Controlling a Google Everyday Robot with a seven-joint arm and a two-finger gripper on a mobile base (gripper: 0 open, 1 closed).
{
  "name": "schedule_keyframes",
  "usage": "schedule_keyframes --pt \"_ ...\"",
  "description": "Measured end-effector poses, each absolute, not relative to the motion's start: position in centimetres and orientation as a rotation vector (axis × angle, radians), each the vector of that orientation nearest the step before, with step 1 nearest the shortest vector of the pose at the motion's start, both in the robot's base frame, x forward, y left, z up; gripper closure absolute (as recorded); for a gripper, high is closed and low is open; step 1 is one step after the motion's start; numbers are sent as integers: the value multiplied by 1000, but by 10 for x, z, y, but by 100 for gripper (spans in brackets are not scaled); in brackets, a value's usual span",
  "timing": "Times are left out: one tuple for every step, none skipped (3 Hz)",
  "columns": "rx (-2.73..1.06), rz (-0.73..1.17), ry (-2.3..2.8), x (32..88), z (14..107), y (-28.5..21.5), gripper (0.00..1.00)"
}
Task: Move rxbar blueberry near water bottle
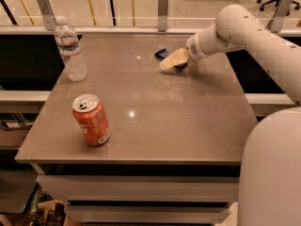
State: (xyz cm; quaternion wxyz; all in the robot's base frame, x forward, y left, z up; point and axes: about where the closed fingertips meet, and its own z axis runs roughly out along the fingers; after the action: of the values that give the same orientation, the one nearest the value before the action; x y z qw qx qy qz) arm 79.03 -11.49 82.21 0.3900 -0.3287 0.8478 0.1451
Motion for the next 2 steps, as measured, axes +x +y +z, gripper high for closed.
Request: schedule_keyframes --pt "-840 359 2151 794 814 -113 2" --pt "-843 363 2153 794 812 -111 24"
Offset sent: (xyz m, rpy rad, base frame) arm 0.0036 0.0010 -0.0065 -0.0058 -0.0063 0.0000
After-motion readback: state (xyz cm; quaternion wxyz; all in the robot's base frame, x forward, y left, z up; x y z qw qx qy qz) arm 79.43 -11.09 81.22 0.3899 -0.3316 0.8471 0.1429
